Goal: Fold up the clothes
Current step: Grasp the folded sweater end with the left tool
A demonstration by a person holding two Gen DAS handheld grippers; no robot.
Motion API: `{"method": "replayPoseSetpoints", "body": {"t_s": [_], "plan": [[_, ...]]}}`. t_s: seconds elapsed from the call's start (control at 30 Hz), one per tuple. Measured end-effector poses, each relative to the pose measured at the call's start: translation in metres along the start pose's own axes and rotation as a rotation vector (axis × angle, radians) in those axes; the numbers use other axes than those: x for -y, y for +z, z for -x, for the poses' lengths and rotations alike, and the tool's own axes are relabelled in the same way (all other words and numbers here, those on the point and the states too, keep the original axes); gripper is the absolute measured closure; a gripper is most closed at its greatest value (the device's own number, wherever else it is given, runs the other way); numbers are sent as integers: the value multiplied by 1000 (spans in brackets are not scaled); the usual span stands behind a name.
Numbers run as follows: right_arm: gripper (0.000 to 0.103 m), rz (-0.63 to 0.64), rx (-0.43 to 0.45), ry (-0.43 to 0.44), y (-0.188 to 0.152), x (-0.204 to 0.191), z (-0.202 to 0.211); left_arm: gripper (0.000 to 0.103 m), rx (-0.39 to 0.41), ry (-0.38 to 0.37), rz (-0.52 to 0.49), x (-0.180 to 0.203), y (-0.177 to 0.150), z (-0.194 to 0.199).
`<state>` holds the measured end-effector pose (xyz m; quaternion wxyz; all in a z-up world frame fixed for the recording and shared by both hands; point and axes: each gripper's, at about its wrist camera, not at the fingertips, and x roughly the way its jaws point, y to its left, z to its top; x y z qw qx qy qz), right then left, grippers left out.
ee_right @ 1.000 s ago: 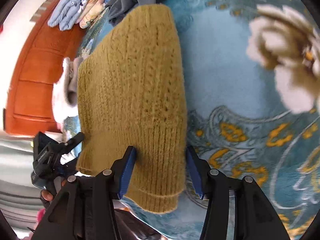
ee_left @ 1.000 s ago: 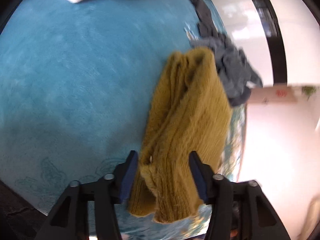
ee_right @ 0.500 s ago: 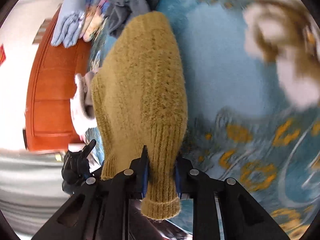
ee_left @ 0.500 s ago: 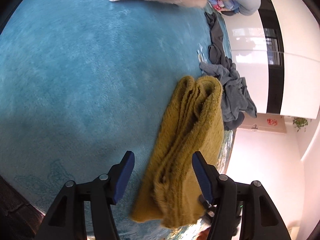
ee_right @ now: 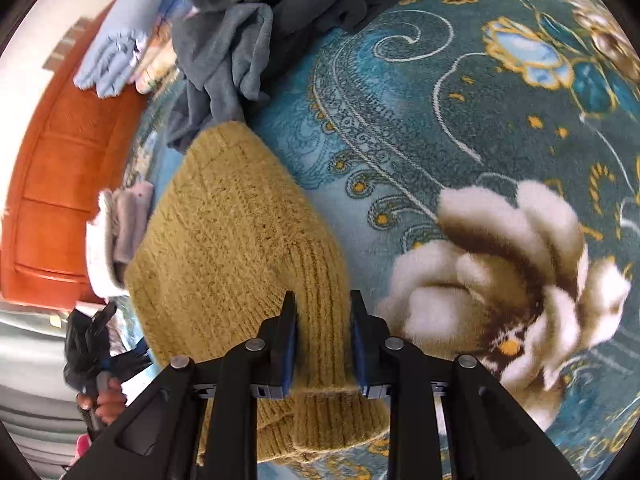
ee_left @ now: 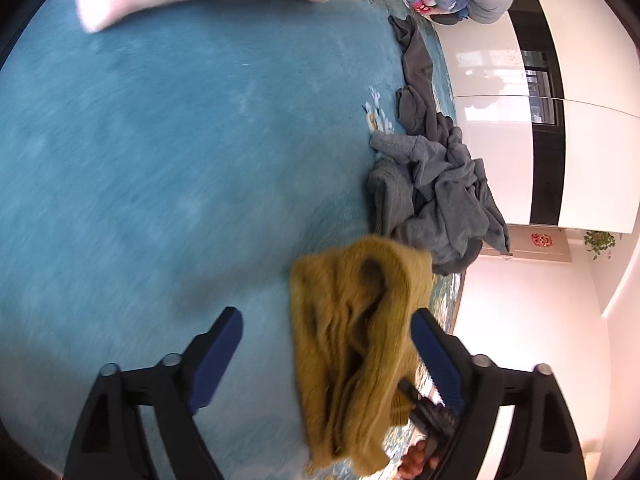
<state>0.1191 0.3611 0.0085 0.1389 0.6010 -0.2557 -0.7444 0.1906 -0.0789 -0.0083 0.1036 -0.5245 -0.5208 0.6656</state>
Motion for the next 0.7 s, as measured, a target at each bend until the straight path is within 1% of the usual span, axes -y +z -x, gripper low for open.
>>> {"method": "replayPoseSetpoints", "body": {"t_s": [0.03, 0.1, 0.17, 0.23, 0.33, 0.43, 0.57, 0.63, 0.7], "plan": [[73, -5, 12, 7, -3, 1, 3, 9, -7, -13, 21, 0, 4, -7], [72, -9, 37, 11, -7, 1, 12, 0, -32, -51, 72, -3, 9, -18], [67, -9, 68, 21, -15, 6, 30, 0, -46, -81, 96, -4, 13, -27], [66, -10, 89, 36, -20, 11, 46, 0, -50, -77, 103, -4, 16, -33], [66, -24, 83, 49, -27, 11, 44, 0, -63, -78, 118, -5, 20, -42], [66, -37, 77, 63, -34, 10, 42, 0, -79, -49, 91, 0, 25, -50], [66, -54, 69, 80, -43, 9, 40, 0, -118, -40, 24, 16, 28, -64], [66, -63, 65, 89, -48, 9, 39, 0, -130, -22, 1, 20, 30, -68], [66, -72, 61, 98, -52, 8, 38, 1, -142, -5, -22, 25, 32, -72]]}}
